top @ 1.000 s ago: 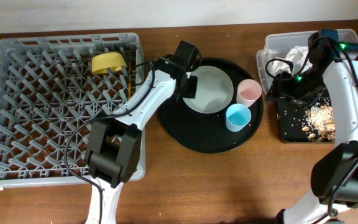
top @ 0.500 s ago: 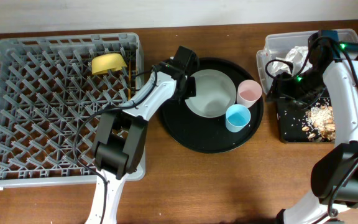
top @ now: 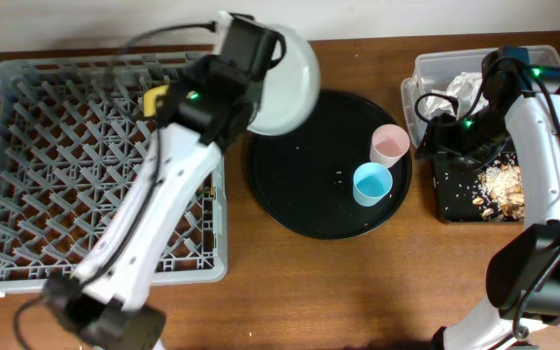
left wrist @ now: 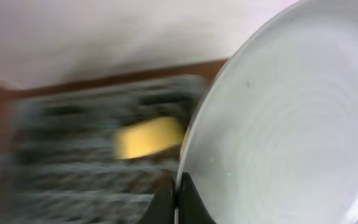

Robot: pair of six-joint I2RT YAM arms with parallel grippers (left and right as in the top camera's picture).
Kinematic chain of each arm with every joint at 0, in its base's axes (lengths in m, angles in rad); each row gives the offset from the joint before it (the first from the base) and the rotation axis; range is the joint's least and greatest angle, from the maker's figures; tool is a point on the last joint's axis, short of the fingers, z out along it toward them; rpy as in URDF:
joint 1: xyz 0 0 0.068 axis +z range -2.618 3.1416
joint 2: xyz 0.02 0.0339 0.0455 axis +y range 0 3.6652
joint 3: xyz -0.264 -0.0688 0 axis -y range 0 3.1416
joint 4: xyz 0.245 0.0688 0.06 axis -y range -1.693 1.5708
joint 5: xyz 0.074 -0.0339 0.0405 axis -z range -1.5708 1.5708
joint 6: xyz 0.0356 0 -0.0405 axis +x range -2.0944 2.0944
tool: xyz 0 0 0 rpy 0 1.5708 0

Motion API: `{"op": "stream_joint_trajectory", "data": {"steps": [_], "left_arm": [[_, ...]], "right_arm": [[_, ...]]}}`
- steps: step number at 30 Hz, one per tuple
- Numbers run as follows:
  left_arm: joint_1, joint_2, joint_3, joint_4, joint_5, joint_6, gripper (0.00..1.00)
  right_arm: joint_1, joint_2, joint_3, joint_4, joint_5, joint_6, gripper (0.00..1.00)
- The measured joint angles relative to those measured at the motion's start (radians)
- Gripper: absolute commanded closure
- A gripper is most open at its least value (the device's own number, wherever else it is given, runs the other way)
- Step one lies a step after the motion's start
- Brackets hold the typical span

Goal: Sort waste into correct bins and load items into the dishwasher rack
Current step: 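Carry the white plate into the dish rack and stand it upright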

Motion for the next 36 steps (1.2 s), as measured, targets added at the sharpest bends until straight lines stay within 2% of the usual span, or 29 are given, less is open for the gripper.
{"op": "stream_joint_trajectory", "data": {"steps": [2, 4, 8, 12, 14, 19, 25, 29, 33, 34, 35, 36], "left_arm": [[0.0, -0.04, 0.005, -0.092, -0.253, 0.049, 0.99], [0.01, -0.04, 0.006, -0.179, -0.42, 0.068, 0.99], [0.14, -0.039, -0.008, -0.278, -0.587, 0.121, 1.0], [0.302, -0.039, -0.053, -0.264, -0.618, 0.137, 1.0], [0.342, -0.036, -0.058, -0.233, -0.619, 0.14, 0.99], [0.353, 0.05, -0.06, -0.208, -0.623, 0.163, 1.0], [0.367, 0.214, -0.068, -0.083, -0.646, 0.214, 1.0], [0.375, 0.235, -0.069, -0.056, -0.595, 0.23, 1.0], [0.378, 0.246, -0.069, -0.054, -0.401, 0.249, 1.0], [0.381, 0.256, -0.069, -0.054, -0.385, 0.252, 0.98], [0.383, 0.265, -0.069, -0.054, -0.377, 0.252, 0.75], [0.385, 0.274, -0.07, -0.054, -0.366, 0.254, 0.6]], "right_arm": [[0.0, 0.0, 0.0, 0.002, 0.0, 0.0, 0.35], [0.0, 0.0, 0.0, 0.0, 0.0, 0.0, 0.35], [0.0, 0.0, 0.0, 0.001, 0.0, 0.0, 0.35], [0.0, 0.0, 0.0, 0.013, 0.0, 0.0, 0.35], [0.0, 0.0, 0.0, 0.015, 0.0, 0.0, 0.35], [0.0, 0.0, 0.0, 0.015, 0.0, 0.0, 0.35], [0.0, 0.0, 0.0, 0.016, 0.0, 0.0, 0.35], [0.0, 0.0, 0.0, 0.016, 0.0, 0.0, 0.35], [0.0, 0.0, 0.0, 0.016, 0.0, -0.012, 0.35], [0.0, 0.0, 0.0, 0.016, 0.0, -0.017, 0.35], [0.0, 0.0, 0.0, 0.016, 0.0, -0.019, 0.35], [0.0, 0.0, 0.0, 0.016, 0.0, -0.023, 0.35]]}}
